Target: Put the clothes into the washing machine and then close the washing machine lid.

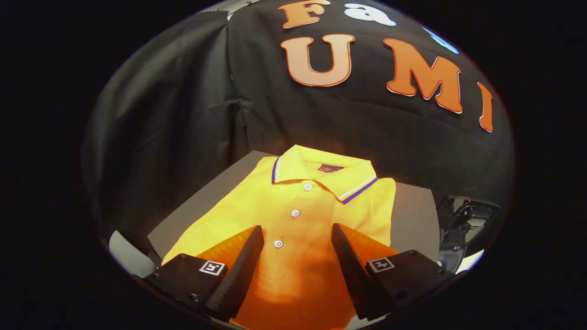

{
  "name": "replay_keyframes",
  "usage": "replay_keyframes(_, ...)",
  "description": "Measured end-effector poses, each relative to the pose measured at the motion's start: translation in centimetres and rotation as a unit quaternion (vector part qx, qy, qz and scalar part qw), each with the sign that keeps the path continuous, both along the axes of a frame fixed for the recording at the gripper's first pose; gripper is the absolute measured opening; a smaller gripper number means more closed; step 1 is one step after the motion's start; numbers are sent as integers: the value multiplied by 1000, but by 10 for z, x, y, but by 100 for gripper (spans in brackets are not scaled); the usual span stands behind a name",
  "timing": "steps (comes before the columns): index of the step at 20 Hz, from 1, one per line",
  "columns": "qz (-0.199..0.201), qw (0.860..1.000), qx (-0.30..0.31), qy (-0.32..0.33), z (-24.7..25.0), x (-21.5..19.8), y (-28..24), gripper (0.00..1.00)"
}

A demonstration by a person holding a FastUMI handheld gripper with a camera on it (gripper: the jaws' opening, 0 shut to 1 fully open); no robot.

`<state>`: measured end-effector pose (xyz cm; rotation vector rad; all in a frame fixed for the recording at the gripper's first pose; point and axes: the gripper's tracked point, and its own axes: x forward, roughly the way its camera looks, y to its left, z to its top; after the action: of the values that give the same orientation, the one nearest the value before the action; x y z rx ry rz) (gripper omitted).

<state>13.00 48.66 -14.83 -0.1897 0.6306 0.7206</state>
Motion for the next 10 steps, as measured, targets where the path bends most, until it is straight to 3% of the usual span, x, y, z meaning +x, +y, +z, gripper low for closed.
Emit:
replay_keyframes(4, 29, 999, -5, 13, 6, -10, -2, 85)
replay_keyframes(7, 44, 999, 6, 14, 6, -16, 5, 41)
replay_keyframes(8, 52, 999, 5, 11, 8, -16, 4, 38)
replay_keyframes(10, 47, 999, 16, 7, 9, -19, 7, 23)
